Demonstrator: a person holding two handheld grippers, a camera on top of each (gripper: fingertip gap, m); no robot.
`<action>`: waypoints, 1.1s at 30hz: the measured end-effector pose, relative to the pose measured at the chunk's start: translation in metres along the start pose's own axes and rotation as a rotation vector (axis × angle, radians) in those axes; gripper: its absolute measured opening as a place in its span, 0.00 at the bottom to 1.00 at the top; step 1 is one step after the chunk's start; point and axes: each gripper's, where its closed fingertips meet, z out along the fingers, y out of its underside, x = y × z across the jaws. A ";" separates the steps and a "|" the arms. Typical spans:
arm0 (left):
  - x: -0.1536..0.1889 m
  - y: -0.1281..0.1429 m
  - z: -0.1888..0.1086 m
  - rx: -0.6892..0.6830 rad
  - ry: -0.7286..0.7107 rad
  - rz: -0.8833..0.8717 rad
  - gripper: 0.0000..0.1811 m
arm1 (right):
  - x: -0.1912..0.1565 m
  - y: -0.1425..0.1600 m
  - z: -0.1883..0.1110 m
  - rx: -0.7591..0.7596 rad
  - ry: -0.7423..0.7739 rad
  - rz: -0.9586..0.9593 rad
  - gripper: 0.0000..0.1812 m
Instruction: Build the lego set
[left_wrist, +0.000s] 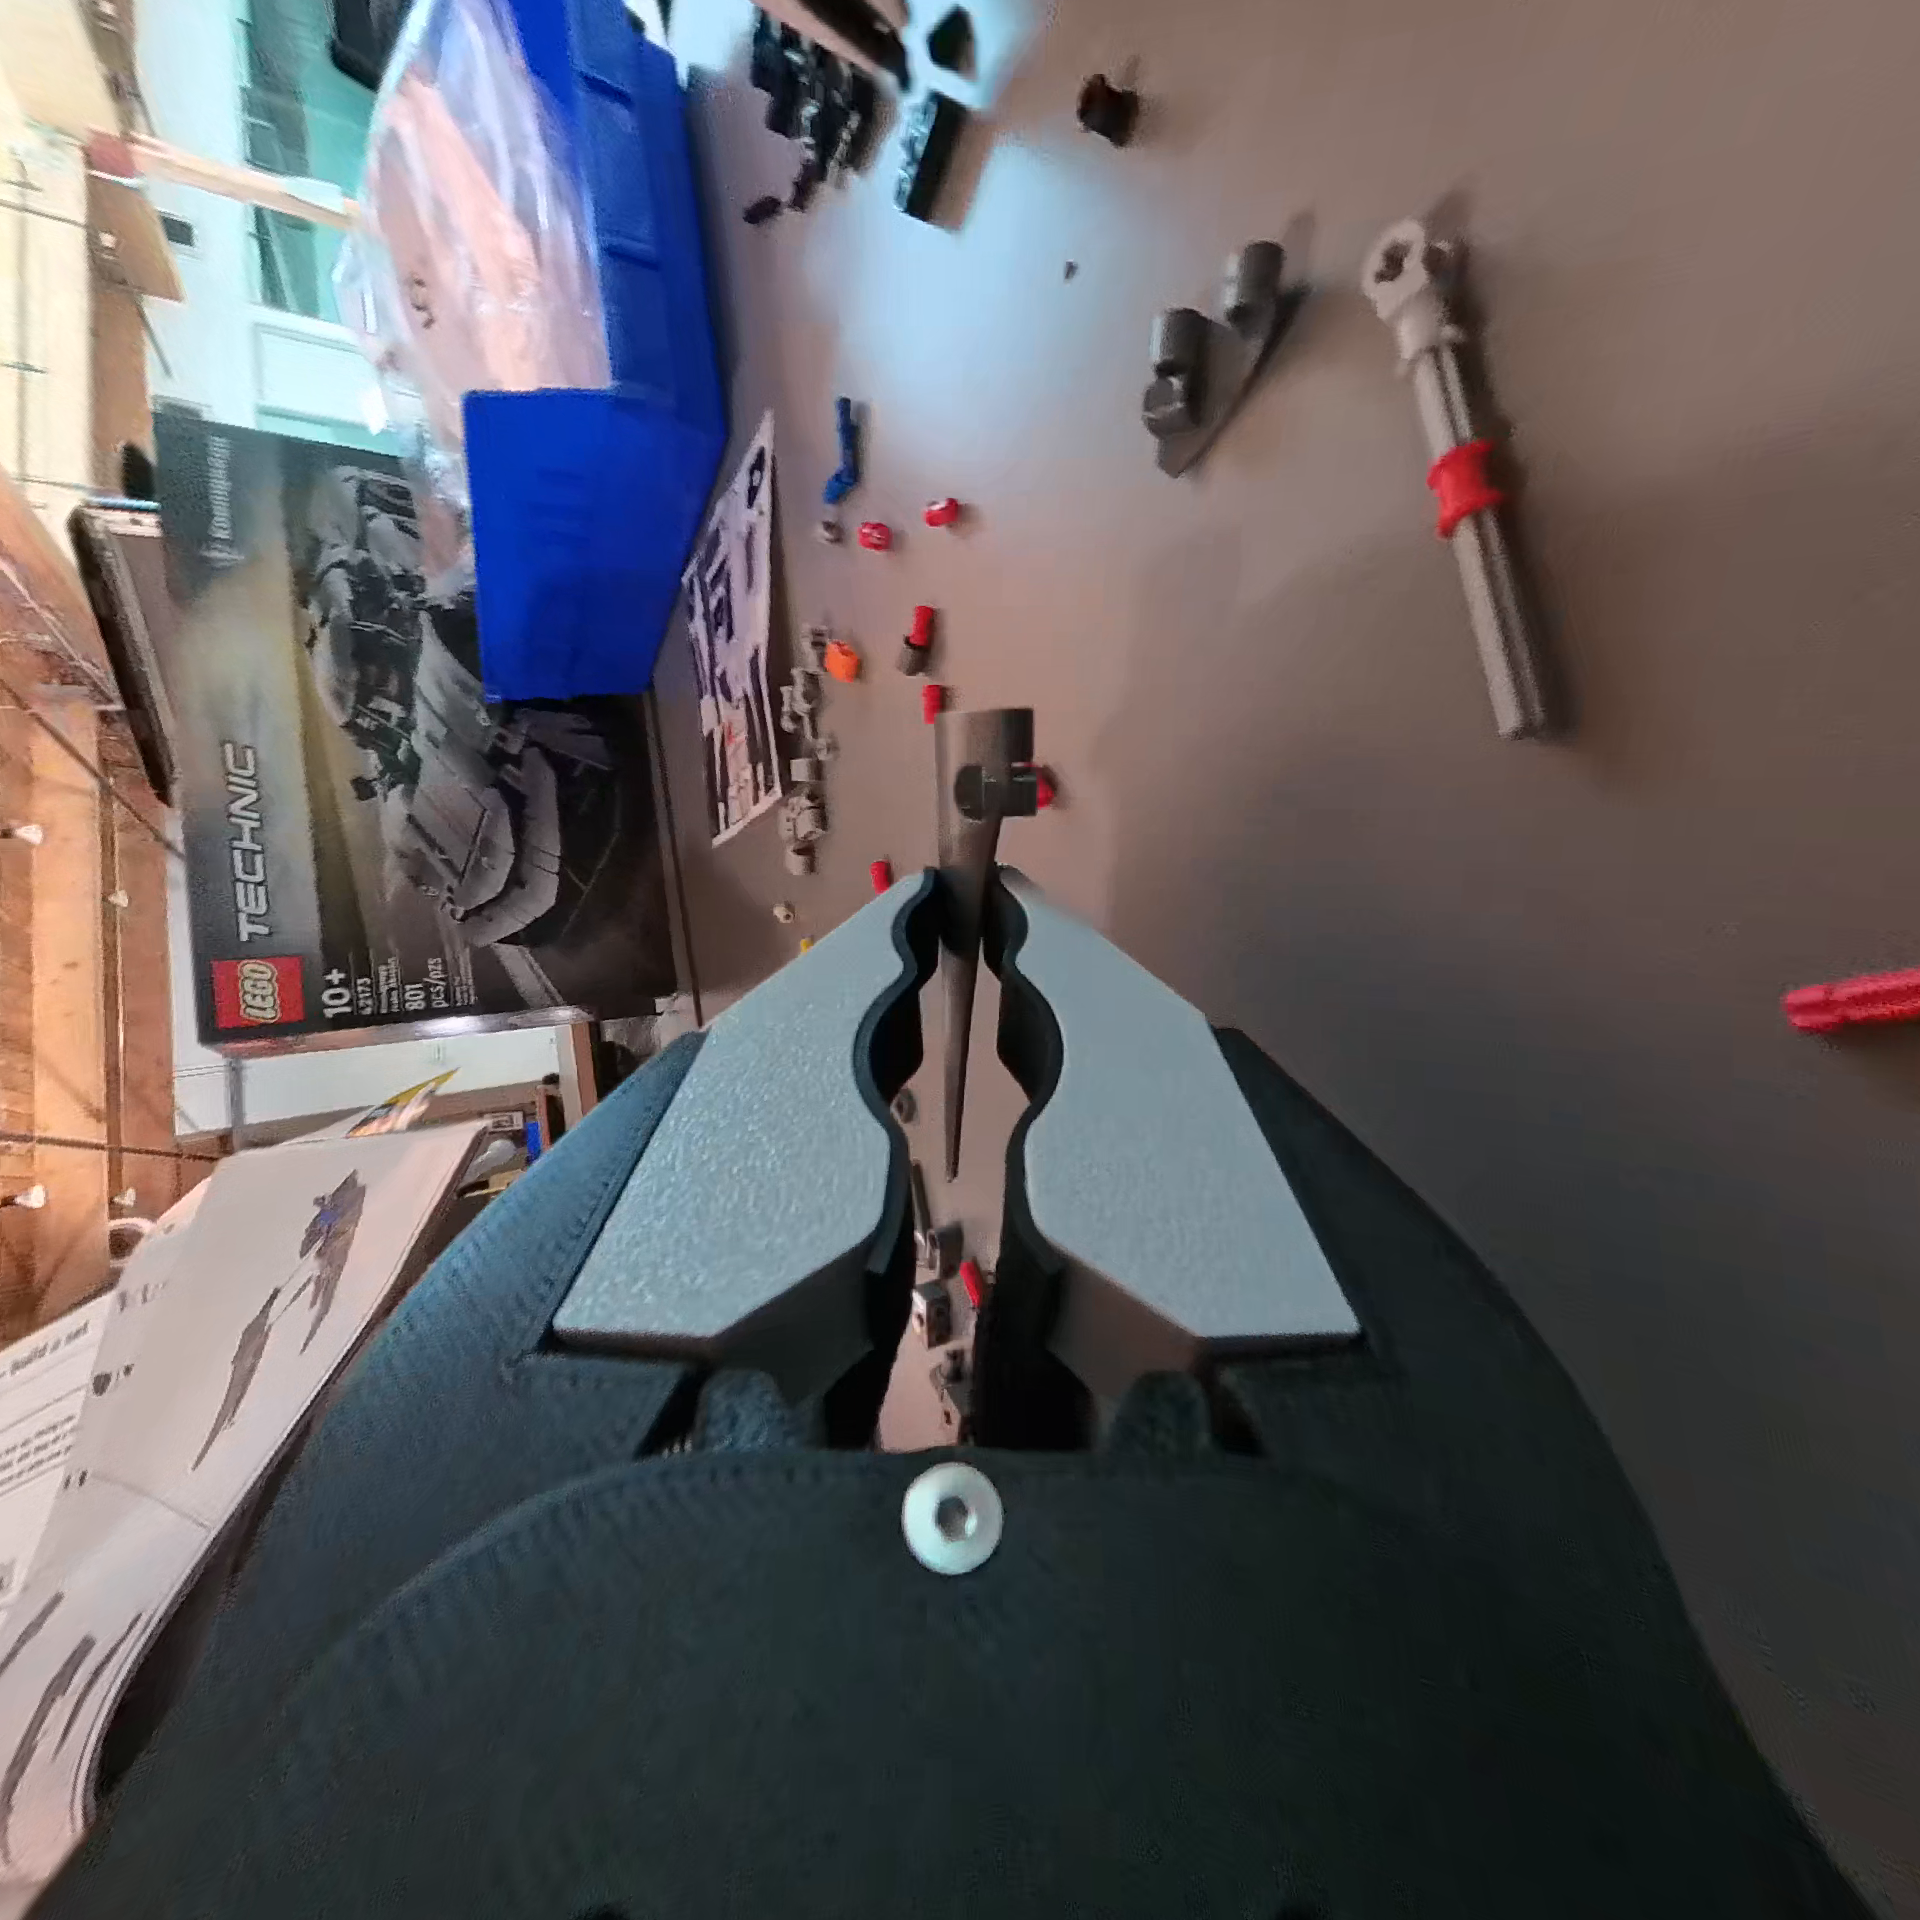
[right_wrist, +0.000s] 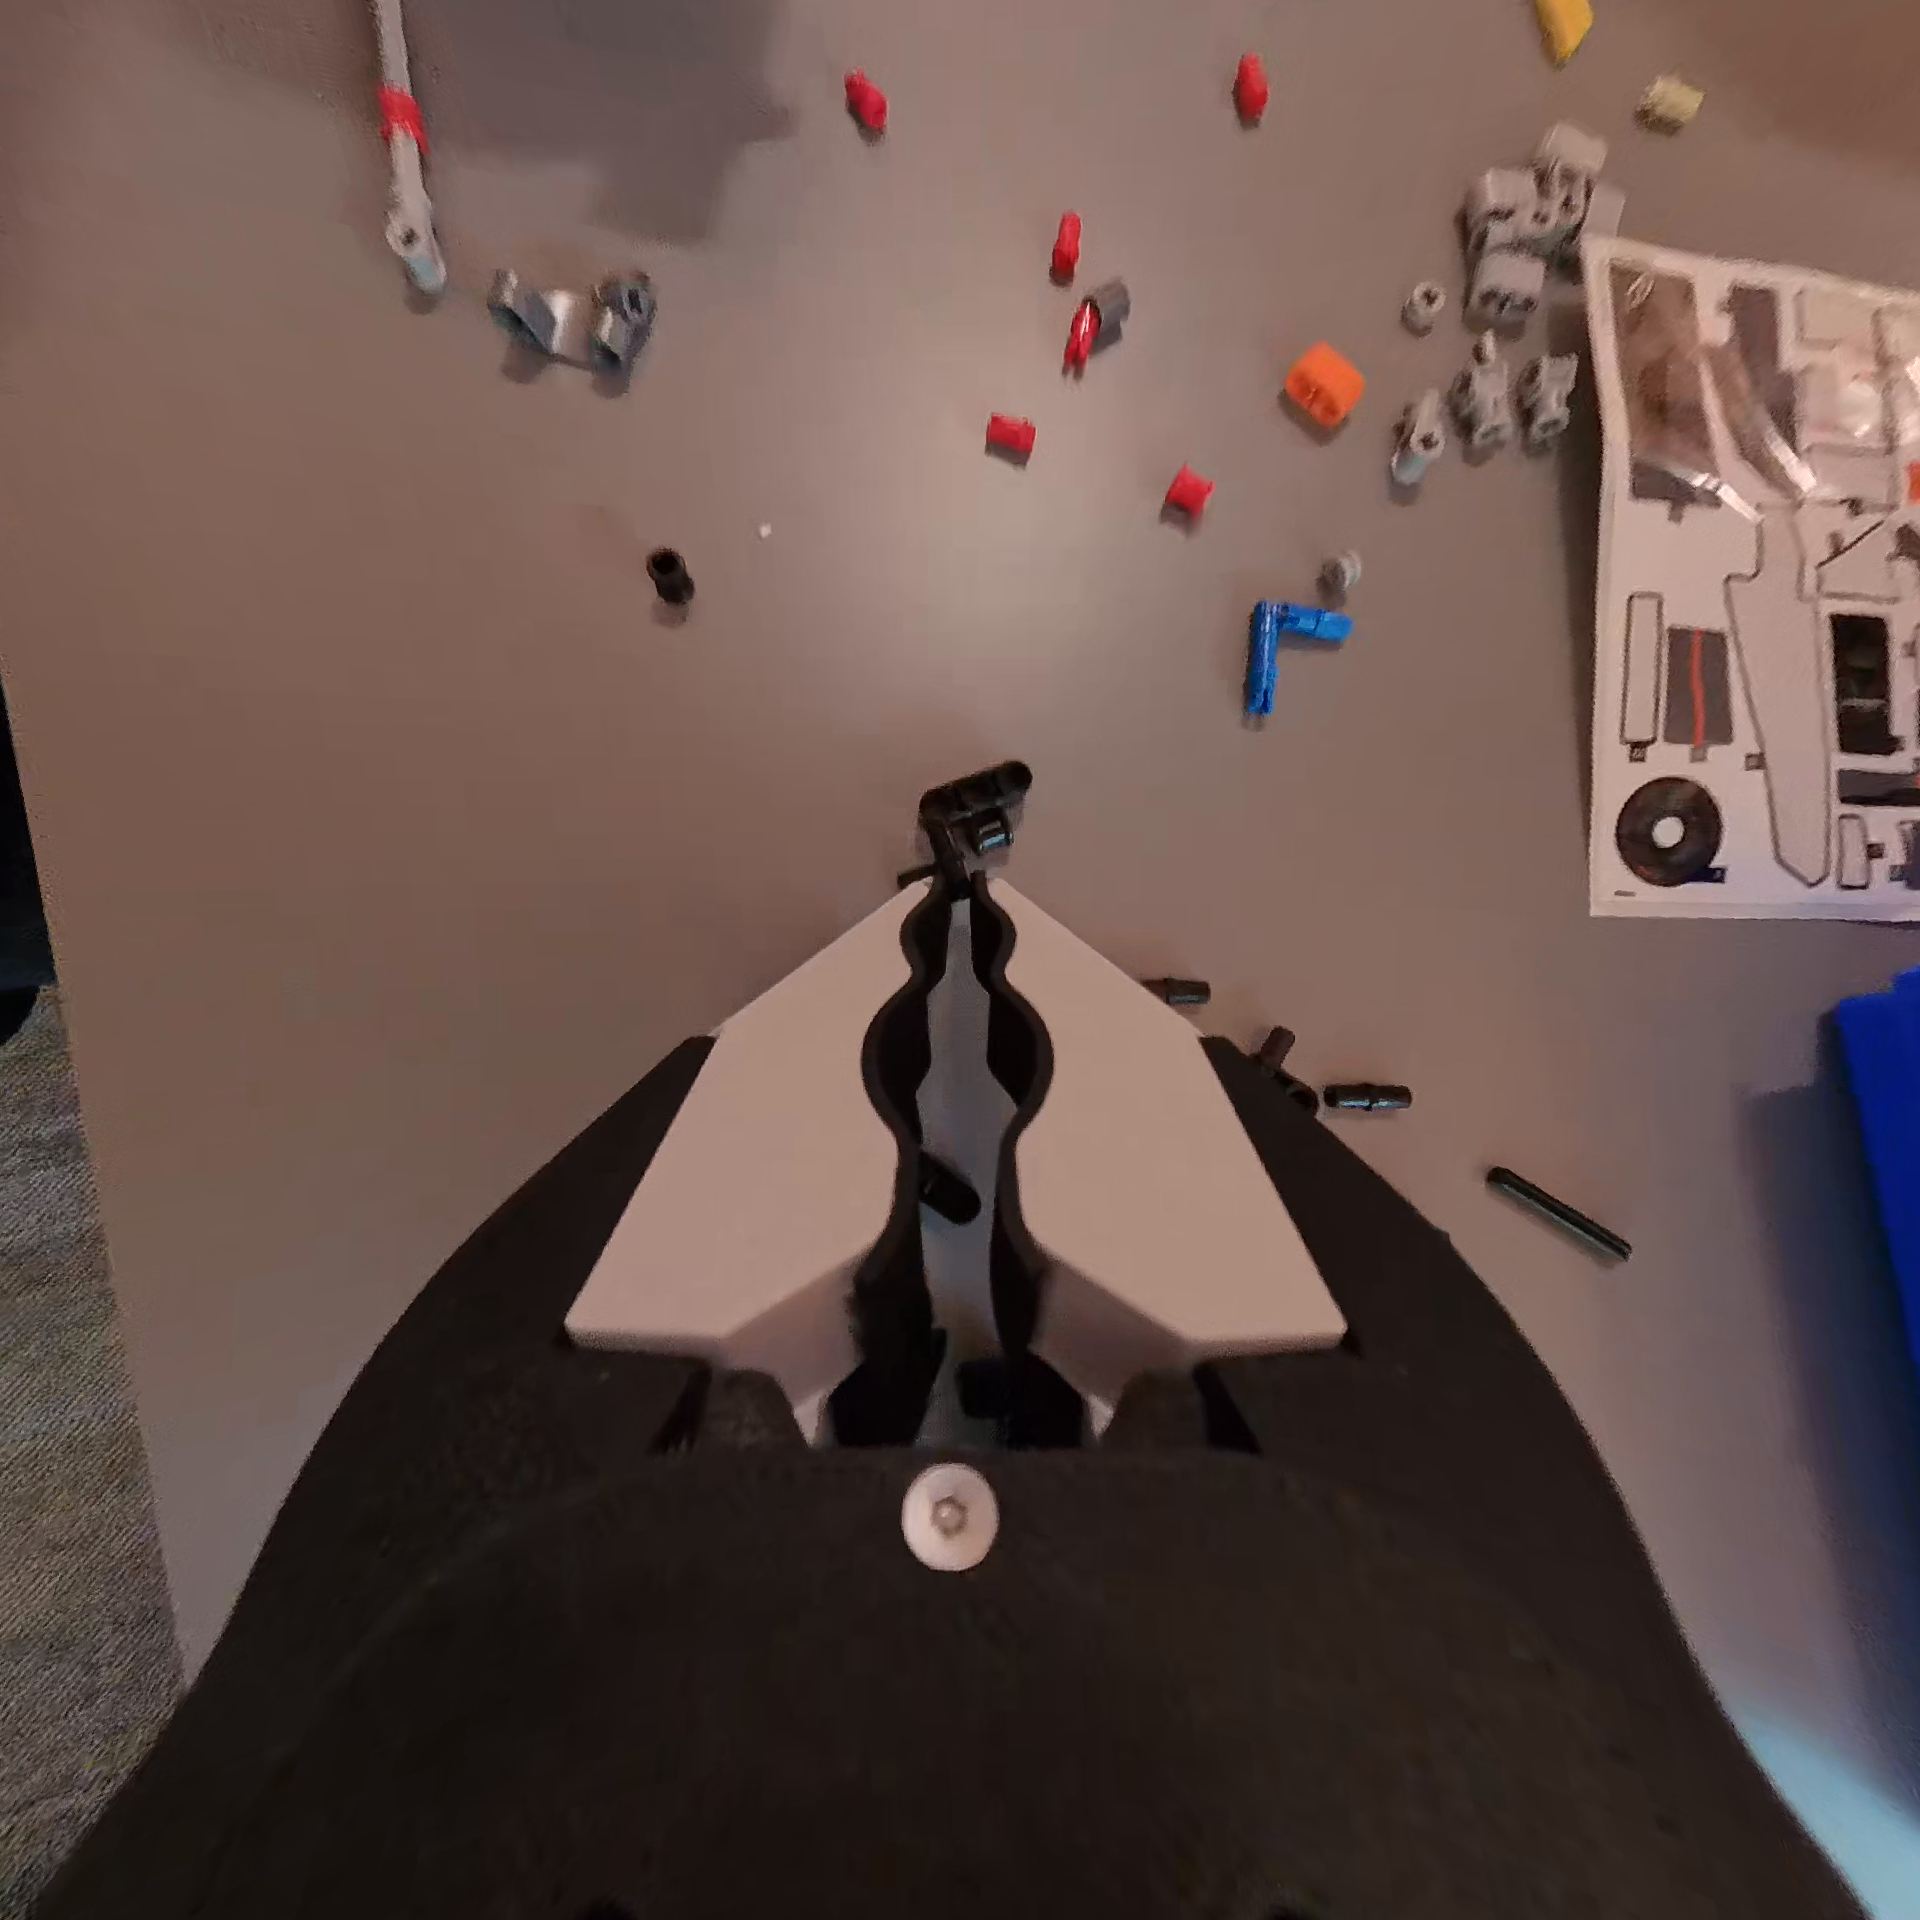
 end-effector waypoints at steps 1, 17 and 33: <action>0.003 -0.001 0.002 -0.004 0.012 0.011 0.02 | -0.001 -0.005 -0.001 0.015 0.017 -0.005 0.01; -0.012 0.014 -0.010 -0.063 0.049 0.001 0.27 | -0.022 -0.093 0.011 0.188 -0.033 -0.033 0.01; -0.032 -0.030 -0.022 0.124 -0.096 0.082 0.21 | -0.035 -0.159 0.055 0.225 -0.211 -0.019 0.00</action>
